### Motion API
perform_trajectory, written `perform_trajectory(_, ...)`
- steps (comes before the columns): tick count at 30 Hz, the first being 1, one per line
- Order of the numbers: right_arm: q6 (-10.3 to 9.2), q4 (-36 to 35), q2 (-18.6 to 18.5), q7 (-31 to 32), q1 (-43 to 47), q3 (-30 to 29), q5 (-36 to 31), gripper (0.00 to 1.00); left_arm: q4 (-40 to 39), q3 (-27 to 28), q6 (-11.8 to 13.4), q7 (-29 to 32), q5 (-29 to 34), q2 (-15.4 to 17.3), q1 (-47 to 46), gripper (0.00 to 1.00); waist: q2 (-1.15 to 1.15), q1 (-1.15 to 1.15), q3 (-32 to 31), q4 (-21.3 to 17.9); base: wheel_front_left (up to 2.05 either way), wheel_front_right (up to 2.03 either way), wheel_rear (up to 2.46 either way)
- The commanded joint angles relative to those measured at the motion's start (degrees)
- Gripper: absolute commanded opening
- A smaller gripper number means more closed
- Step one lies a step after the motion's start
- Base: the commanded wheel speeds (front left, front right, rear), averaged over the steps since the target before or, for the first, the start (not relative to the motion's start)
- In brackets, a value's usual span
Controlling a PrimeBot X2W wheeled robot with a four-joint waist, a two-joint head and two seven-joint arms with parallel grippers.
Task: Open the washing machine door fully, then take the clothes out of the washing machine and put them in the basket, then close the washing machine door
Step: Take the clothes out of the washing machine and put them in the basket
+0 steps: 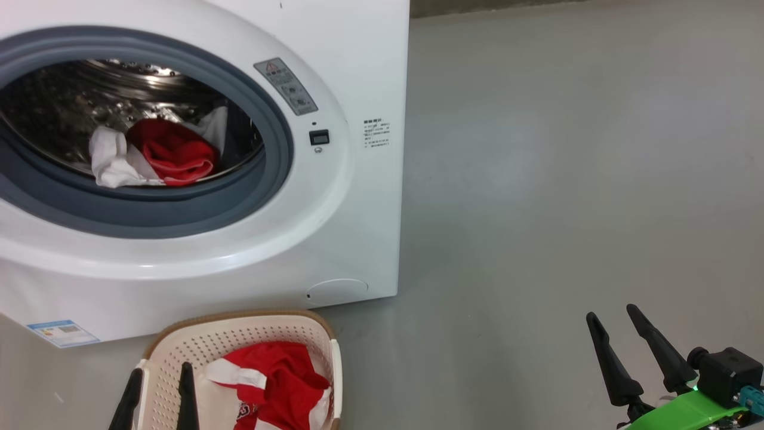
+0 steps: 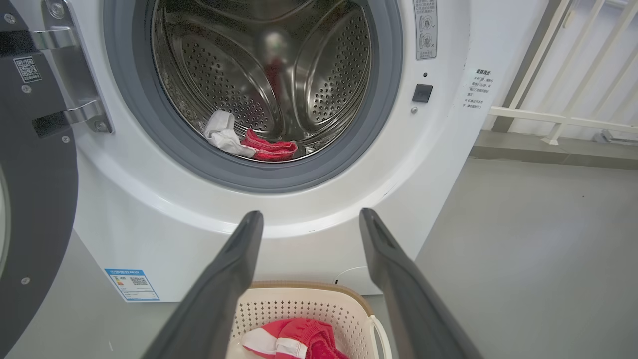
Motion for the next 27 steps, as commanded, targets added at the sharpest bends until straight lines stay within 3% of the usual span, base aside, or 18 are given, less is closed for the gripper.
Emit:
perform_trajectory(1, 0.36, -1.5, -0.9, -0.4, -0.9, 0.9, 0.4, 1.00, -0.6, 2.0, -0.4, -0.3, 0.1, 0.5, -2.6, 1.00, 0.00, 0.00, 1.1, -0.1, 0.00, 0.00, 0.00)
perform_trajectory(7, 0.36, -1.8, -0.5, -0.4, -2.0, 0.8, 0.4, 1.00, 1.6, 2.1, -1.7, -0.3, 2.6, 0.9, -7.7, 1.00, 0.00, 0.00, 4.1, -0.2, 0.00, 0.00, 0.00)
perform_trajectory(14, 0.36, -1.6, 0.4, -0.4, -4.5, 1.5, 0.3, 1.00, 9.4, 0.2, -3.2, -0.3, 5.2, 4.8, -19.2, 1.00, 0.00, 0.00, 7.0, -0.6, 0.00, 0.00, 0.00)
perform_trajectory(27, 0.36, -2.1, 1.7, -0.4, -8.6, 2.3, 0.4, 1.00, 28.1, -4.7, -2.3, 5.7, 11.8, 12.1, -46.0, 1.00, 0.00, 0.00, 13.9, -1.8, 0.00, 0.00, 0.00)
